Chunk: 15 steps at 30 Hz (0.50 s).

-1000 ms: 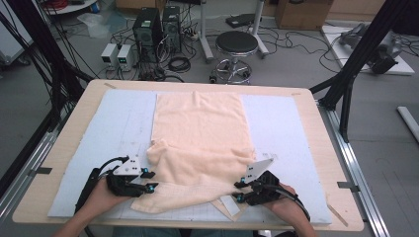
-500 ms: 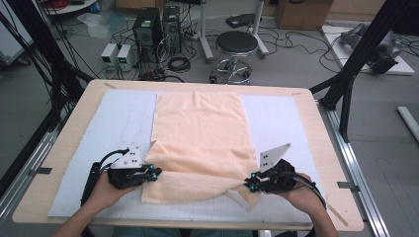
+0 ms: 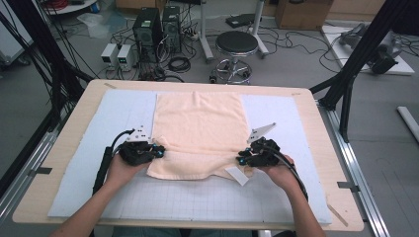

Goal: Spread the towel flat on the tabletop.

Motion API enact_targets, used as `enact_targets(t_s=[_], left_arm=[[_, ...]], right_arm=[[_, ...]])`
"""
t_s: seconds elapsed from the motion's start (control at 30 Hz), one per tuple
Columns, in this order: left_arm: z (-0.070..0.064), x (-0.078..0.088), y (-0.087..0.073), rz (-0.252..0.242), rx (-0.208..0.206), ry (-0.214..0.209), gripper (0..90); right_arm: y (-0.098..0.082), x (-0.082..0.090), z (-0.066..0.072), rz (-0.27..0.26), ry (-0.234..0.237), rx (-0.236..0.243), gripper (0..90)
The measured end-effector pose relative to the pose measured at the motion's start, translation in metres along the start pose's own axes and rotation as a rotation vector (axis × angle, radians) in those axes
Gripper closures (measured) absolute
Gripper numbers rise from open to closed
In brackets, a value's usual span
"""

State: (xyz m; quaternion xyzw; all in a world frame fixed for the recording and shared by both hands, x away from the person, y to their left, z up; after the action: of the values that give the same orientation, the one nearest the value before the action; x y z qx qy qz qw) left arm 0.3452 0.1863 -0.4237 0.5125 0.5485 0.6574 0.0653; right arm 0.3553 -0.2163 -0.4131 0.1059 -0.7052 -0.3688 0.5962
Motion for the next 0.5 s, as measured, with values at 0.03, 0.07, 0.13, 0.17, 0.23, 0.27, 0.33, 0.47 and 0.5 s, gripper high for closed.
enact_targets(t_s=[0.03, 0.07, 0.13, 0.17, 0.23, 0.27, 0.33, 0.47, 0.5], left_arm=[[-0.002, 0.003, 0.001, -0.005, -0.005, 0.000, 76.3], [-0.004, 0.006, 0.001, -0.004, -0.021, -0.002, 74.4], [-0.009, 0.012, 0.002, -0.010, -0.033, 0.002, 72.2], [-0.011, 0.016, 0.003, -0.008, -0.045, 0.004, 71.4], [-0.017, 0.023, 0.002, -0.015, -0.068, 0.008, 69.1], [-0.020, 0.026, 0.001, -0.017, -0.074, 0.007, 69.0], [-0.025, 0.031, -0.001, -0.030, -0.082, 0.009, 68.5], [-0.033, 0.039, -0.006, -0.036, -0.098, -0.014, 67.2], [-0.034, 0.038, -0.008, -0.031, -0.105, -0.021, 67.1]], right_arm=[[0.000, 0.004, 0.002, -0.010, -0.006, 0.001, 68.4], [0.000, 0.008, 0.005, -0.023, -0.007, 0.012, 67.3], [0.001, 0.016, 0.011, -0.035, -0.027, 0.025, 66.4], [0.001, 0.020, 0.013, -0.045, -0.031, 0.037, 66.4], [0.002, 0.025, 0.020, -0.056, -0.041, 0.056, 66.7], [0.002, 0.028, 0.024, -0.067, -0.052, 0.069, 66.8], [0.000, 0.032, 0.031, -0.092, -0.055, 0.082, 67.1], [-0.009, 0.037, 0.049, -0.122, -0.053, 0.101, 67.8], [-0.010, 0.036, 0.050, -0.127, -0.049, 0.111, 67.6]])
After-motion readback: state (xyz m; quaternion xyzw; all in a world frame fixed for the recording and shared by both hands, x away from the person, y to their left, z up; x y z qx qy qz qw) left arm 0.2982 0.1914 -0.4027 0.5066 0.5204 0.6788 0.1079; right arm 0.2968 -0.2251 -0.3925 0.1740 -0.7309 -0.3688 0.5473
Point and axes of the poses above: each handheld gripper's, and its own axes: x roughly backward along the jaws, y roughly out of its top, z roughly to its left, the point moved 1 cm from there along -x, roughly forward along the jaws, and after that the axes turned 6 degrees about x, right-handed, at the moved point
